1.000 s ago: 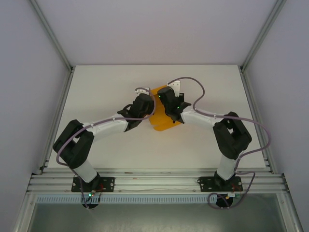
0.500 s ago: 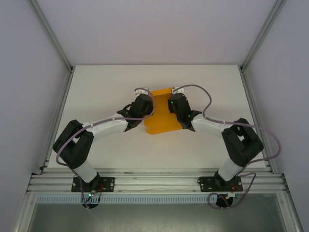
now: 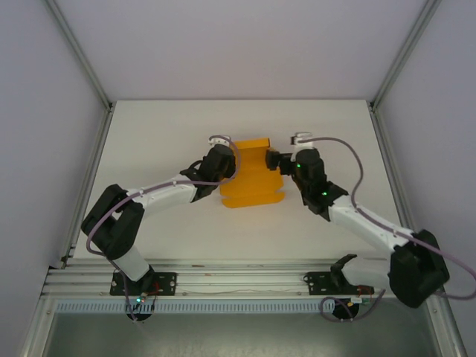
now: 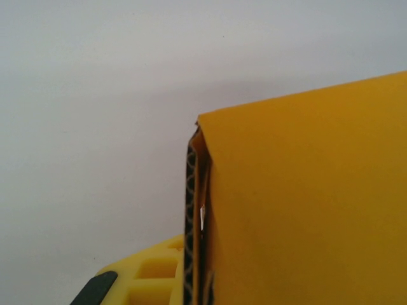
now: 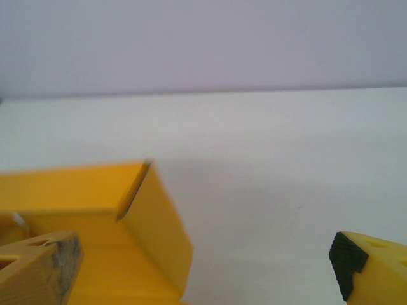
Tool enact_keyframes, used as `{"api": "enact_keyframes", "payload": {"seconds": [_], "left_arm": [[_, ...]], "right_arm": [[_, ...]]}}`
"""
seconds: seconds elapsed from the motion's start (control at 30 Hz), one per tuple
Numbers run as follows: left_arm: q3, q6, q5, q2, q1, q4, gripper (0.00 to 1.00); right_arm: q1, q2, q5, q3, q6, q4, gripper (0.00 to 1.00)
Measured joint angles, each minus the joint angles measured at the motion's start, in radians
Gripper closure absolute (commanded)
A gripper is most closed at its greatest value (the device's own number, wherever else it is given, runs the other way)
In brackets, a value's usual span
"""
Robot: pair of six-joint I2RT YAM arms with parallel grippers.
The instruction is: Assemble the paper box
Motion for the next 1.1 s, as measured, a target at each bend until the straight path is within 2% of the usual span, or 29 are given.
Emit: {"api": "enact_keyframes", "payload": {"seconds": [0.1, 0.2, 0.3, 0.37, 0.43, 0.6, 0.77, 0.97, 1.1], "left_arm": [[0.012, 0.039, 0.055, -0.009, 0.029, -0.045, 1.00], [0.077, 0.132, 0.188, -0.009, 0.079, -0.147, 1.00], [0.204, 0.297, 0.365, -0.008, 0.130, -0.341, 1.00], [0.296, 0.418, 0.444, 0.000, 0.143, -0.484, 1.00], [0.367, 0.506, 0.477, 0.017, 0.138, -0.602, 1.00], [0.471, 0.601, 0.468, 0.118, 0.114, -0.851, 1.00], [0.551, 0.607, 0.353, 0.263, 0.076, -1.040, 1.00], [0.689, 0.595, 0.234, 0.448, -0.008, -1.130, 1.00], [0.830, 0.565, 0.092, 0.599, -0.028, -1.168, 1.00]], "right_arm": [[-0.018, -0.111, 0.115, -0.022, 0.101, -0.038, 0.00], [-0.027, -0.181, 0.183, -0.016, 0.130, -0.121, 0.00], [-0.027, -0.206, 0.229, -0.004, 0.145, -0.215, 0.00], [-0.027, -0.214, 0.256, -0.003, 0.152, -0.280, 0.00], [-0.027, -0.219, 0.272, -0.001, 0.155, -0.343, 0.00], [-0.034, -0.219, 0.288, 0.003, 0.163, -0.464, 0.00], [-0.050, -0.204, 0.289, 0.017, 0.165, -0.540, 0.00], [-0.053, -0.158, 0.266, 0.033, 0.149, -0.571, 0.00], [-0.058, -0.143, 0.256, 0.033, 0.144, -0.575, 0.00]]}}
